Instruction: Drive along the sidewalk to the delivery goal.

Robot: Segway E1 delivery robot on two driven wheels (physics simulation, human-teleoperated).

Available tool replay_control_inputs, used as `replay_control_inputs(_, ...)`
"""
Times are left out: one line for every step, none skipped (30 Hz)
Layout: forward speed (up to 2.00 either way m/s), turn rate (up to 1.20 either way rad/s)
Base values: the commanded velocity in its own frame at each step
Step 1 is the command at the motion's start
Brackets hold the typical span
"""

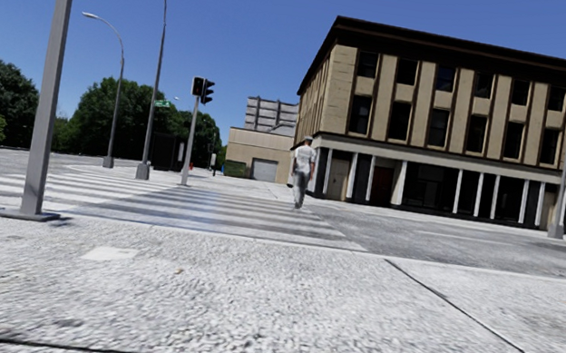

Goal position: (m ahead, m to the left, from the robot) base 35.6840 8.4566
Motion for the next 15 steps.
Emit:
replay_control_inputs(2.00,0.00)
replay_control_inputs(2.00,0.00)
replay_control_inputs(2.00,0.00)
replay_control_inputs(2.00,0.00)
replay_control_inputs(2.00,0.00)
replay_control_inputs(2.00,0.00)
replay_control_inputs(2.00,0.00)
replay_control_inputs(2.00,0.00)
replay_control_inputs(2.00,0.49)
replay_control_inputs(2.00,0.49)
replay_control_inputs(2.00,0.72)
replay_control_inputs(2.00,0.84)
replay_control_inputs(2.00,0.87)
replay_control_inputs(2.00,0.87)
replay_control_inputs(2.00,0.85)
